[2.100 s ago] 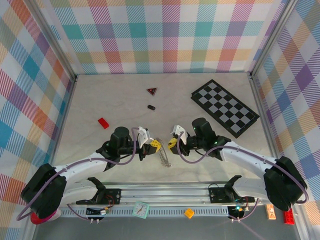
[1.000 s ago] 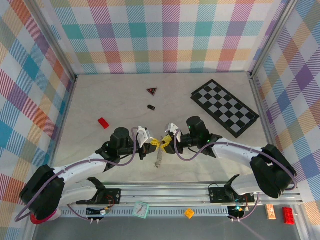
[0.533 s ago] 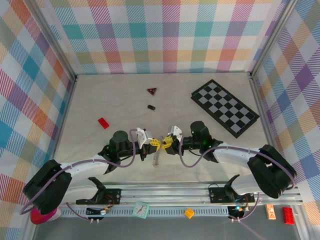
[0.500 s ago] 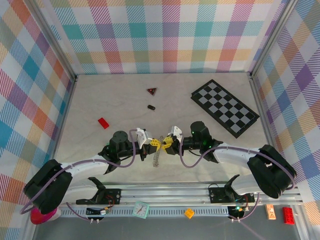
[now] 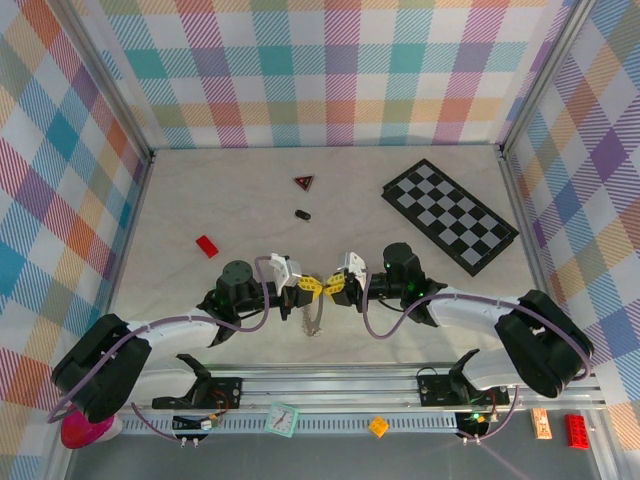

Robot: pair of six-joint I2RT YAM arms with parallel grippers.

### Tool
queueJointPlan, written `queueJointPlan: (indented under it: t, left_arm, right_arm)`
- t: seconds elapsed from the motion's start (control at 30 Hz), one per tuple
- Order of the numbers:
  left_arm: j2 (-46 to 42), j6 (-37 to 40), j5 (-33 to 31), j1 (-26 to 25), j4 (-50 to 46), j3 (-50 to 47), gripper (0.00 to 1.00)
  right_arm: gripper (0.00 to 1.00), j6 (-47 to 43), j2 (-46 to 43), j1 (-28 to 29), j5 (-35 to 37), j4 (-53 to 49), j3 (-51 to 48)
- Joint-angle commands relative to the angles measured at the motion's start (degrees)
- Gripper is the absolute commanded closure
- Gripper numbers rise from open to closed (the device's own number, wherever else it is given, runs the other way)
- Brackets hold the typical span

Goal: Put the keys on the keyring

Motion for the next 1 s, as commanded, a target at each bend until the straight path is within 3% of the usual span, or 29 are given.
queueJointPlan:
  t: [0.0,0.27,0.63,0.97]
  left_arm:
    - [0.7,-0.6,4.0,-0.4,3.7,0.0,1.0]
    - [0.0,-0.4,3.8,-0.2,3.9,-0.3,1.0]
    - [0.0,-2.2,4.2,-0.1,6.8,-0.4,1.0]
    - [1.9,-5.8,5.1,-0.1,13.7,-0.5,1.0]
  right_arm:
    - [0.78,-0.9,-1.9,0.6,-3.5,2.2,2.1]
    - [0.67,-2.5,-4.0,0.0,6.2,-7.5,0.5]
    - [0.62,-6.2,-16.5,-0.1,11.0,-21.1,-2.3]
    - [0.74,-3.9,-18.0,0.0,0.9,-19.0,1.3]
